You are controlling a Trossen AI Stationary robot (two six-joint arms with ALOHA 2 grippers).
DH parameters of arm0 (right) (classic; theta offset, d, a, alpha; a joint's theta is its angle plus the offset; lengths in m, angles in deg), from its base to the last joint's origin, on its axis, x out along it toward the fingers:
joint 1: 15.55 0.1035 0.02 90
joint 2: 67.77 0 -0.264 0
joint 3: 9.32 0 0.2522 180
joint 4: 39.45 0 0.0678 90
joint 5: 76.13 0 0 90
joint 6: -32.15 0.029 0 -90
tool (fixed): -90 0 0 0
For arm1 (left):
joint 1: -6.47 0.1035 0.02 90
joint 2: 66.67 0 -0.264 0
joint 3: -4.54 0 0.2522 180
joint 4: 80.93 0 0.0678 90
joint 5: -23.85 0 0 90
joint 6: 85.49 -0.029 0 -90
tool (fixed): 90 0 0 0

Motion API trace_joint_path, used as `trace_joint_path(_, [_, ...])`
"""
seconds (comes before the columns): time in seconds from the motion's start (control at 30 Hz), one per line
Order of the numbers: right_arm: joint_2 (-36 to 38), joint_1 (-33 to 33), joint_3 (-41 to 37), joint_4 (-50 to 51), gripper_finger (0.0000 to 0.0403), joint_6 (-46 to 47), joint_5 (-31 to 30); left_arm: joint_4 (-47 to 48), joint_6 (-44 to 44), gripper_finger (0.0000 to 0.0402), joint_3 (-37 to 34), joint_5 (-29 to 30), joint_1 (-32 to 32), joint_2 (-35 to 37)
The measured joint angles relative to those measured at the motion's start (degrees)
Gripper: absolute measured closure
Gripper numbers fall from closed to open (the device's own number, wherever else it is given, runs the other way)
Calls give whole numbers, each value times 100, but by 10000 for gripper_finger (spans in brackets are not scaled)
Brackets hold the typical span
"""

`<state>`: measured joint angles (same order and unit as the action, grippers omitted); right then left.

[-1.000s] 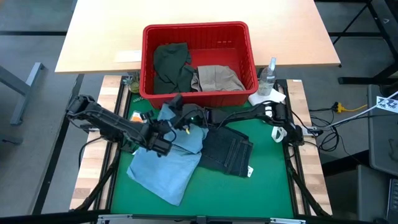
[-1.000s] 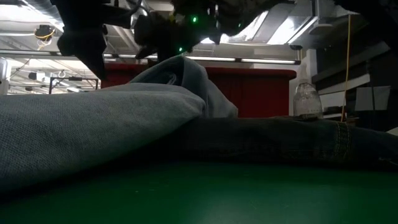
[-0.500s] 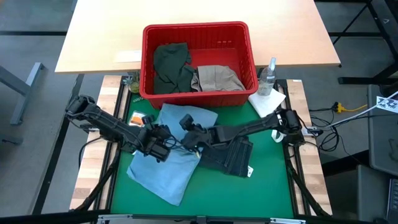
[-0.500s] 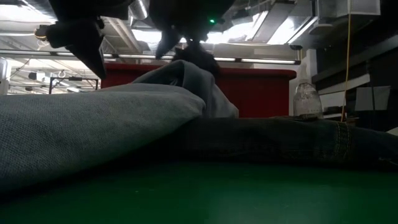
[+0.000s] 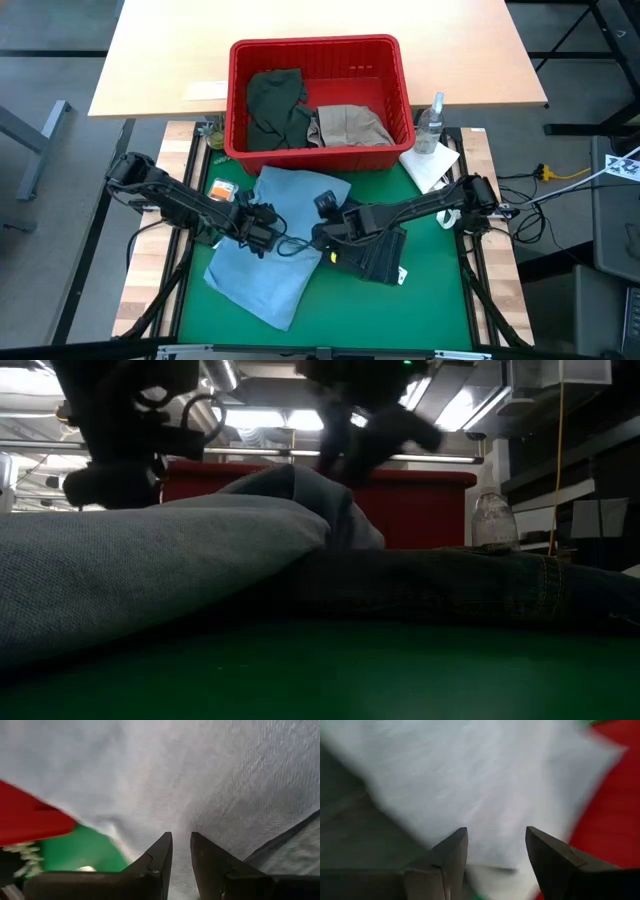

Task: Fold laundry
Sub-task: Fold the light blue jeans

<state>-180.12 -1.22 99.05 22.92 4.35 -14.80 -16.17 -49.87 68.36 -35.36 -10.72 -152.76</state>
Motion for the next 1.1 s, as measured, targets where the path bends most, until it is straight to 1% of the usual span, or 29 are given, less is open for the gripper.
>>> trace_joint_path(0.07, [0,2,-4,452,201,516,498,-263,-22,335,-131,-197,19,0])
trace_joint_path(0.13, [14,74,-152,684,201,788,849,-519,-24,335,-251,-318,27,0])
trace_joint_path(0.3, [2,269,-849,644,201,1159,1126,-947,-21,335,-381,-548,22,0])
trace_joint_path(0.37, [3,286,-1170,484,201,1276,1193,-1047,-22,336,-384,-650,22,0])
trace_joint_path(0.47, [22,262,-1723,-12,201,1450,1376,-1223,8,336,-382,-902,22,0])
trace_joint_path(0.57, [63,254,-2173,-328,201,1474,1661,-1437,259,336,-384,-1211,21,0])
trace_joint_path(0.63, [68,254,-2342,-338,201,1472,1779,-1706,462,336,-389,-1447,-5,0])
trace_joint_path(0.8, [234,258,-2397,285,201,1117,1818,-2680,630,336,-386,-2065,-217,0])
trace_joint_path(0.87, [399,258,-2421,536,201,1078,1783,-2857,658,335,-318,-2195,-326,0])
trace_joint_path(0.97, [714,258,-2465,802,201,1060,1715,-2774,629,335,-51,-2155,-482,0])
trace_joint_path(1.1, [1204,258,-2458,803,201,1085,1689,-2375,263,335,386,-2115,-571,0])
